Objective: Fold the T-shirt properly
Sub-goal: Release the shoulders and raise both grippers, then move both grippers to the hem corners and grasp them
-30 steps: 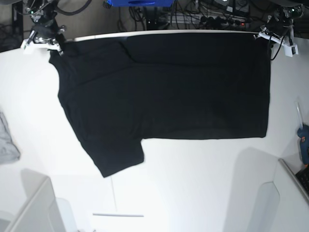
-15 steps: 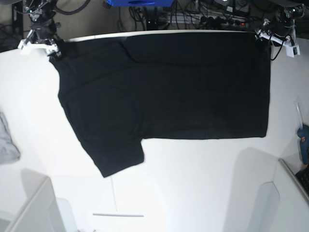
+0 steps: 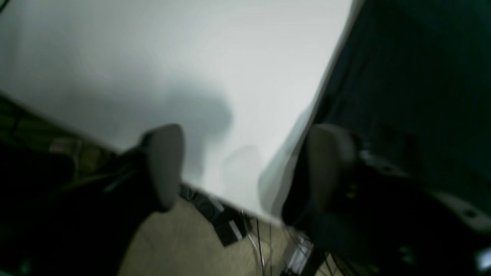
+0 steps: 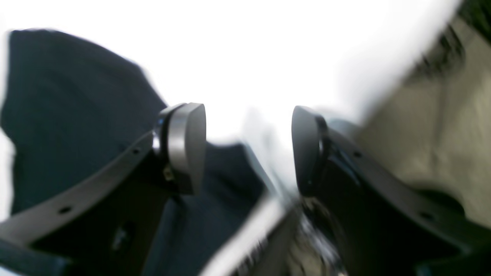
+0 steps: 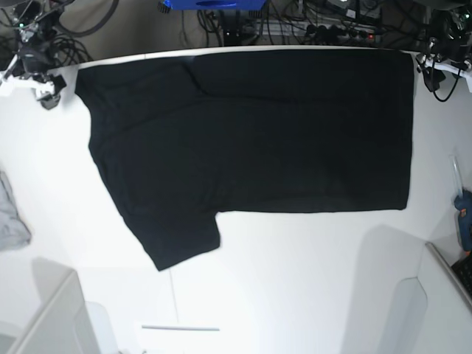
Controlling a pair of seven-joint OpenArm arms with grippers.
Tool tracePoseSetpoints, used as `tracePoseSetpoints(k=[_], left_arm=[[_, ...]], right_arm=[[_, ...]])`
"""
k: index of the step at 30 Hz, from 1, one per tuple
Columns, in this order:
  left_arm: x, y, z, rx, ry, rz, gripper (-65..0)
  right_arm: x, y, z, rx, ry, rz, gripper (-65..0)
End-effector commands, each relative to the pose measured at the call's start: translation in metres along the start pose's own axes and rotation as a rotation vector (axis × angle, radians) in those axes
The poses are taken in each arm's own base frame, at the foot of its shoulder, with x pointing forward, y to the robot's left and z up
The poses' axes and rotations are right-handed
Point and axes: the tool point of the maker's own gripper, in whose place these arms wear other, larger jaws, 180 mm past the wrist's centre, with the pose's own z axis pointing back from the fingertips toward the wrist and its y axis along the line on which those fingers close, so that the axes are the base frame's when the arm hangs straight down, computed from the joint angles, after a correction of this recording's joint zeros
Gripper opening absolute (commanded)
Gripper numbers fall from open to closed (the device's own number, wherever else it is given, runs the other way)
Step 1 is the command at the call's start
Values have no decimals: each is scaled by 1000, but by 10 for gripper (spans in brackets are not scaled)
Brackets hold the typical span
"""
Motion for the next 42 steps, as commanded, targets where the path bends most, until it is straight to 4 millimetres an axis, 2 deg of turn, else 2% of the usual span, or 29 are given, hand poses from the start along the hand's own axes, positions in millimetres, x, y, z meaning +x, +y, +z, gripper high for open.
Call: tracePoseSetpoints(k=[1,6,7,12,17,21,28,33,36,42], left_arm=[[19,-1,3,-6,-49,-29,-281],[35,-19,-9,-53,-69,-57,-607],[36,-24,-11,-66,-66,-72,-650],[43,-46,-20,-125,-64,-119,-650],[50,-49,-22,-132,-77,-128,-650],[55,-51,-23,-135,-90,-123,-650],[56,-50,-23,-132,-92,-120,-650],[58,-48,-23,-126,-95,-117,-650],[61,-46,-22,-123,-98,-131,-650],[63,-45,-22,-119,-101,-135,-650]], right_arm=[[7,13,-2,37,-13,24,-318],[14,68,-23,169,2,108,-321],[15,81,-28,198,5,119,-321],[14,123,-52,284,37,153,-323],[10,161,-77,348,86,196,-323],[7,182,-105,361,142,219,-323],[20,222,-142,373,179,248,-321],[20,240,-167,354,187,280,-312],[19,243,-181,328,198,280,-263],[21,269,-189,341,168,347,-231]])
